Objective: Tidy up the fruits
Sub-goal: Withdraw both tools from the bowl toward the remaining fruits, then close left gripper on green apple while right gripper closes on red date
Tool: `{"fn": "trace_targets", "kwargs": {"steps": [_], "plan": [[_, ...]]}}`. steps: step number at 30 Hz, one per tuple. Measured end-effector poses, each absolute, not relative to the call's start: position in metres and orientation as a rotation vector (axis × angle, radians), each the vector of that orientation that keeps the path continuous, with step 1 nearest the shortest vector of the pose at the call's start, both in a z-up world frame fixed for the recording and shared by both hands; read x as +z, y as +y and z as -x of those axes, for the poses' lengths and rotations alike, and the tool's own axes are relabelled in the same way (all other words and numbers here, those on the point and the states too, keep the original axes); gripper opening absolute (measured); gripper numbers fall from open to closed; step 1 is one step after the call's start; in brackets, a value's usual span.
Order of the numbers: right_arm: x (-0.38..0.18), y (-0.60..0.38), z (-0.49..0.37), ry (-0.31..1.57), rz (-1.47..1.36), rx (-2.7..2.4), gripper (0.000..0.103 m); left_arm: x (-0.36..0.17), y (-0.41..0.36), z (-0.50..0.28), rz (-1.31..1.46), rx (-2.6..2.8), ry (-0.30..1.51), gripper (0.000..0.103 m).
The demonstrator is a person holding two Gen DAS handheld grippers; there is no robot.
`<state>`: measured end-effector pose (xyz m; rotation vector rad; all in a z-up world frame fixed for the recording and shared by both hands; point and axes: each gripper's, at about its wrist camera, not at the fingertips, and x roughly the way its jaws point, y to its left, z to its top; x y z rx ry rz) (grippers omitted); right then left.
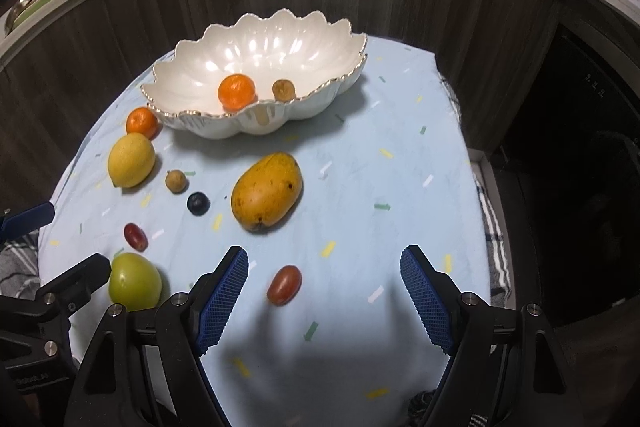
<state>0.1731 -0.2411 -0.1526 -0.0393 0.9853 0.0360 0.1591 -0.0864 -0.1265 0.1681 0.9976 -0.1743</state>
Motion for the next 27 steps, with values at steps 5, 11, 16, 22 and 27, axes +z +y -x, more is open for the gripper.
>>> {"fn": "trace_targets", "kwargs": {"steps": [5, 11, 16, 22, 27], "plan": [[-0.159, -0.237, -0.175, 1.002, 0.046, 0.052, 0.079, -0.134, -0.086, -0.159, -0.163, -0.182, 1.008, 0.089], [-0.168, -0.230, -0.176, 1.023, 0.051, 0.065, 0.073, -0.143, -0.085, -0.160, -0.158, -0.178, 1.028, 0.089], [-0.175, -0.228, -0.176, 1.037, 0.047, 0.068, 0.070, -0.151, -0.083, -0.161, -0.151, -0.178, 1.045, 0.086], [-0.179, -0.225, -0.176, 1.047, 0.052, 0.068, 0.068, -0.161, -0.085, -0.161, -0.148, -0.202, 1.078, 0.079], [-0.180, -0.223, -0.177, 1.052, 0.056, 0.072, 0.066, -0.165, -0.088, -0.160, -0.156, -0.216, 1.090, 0.078]]}}
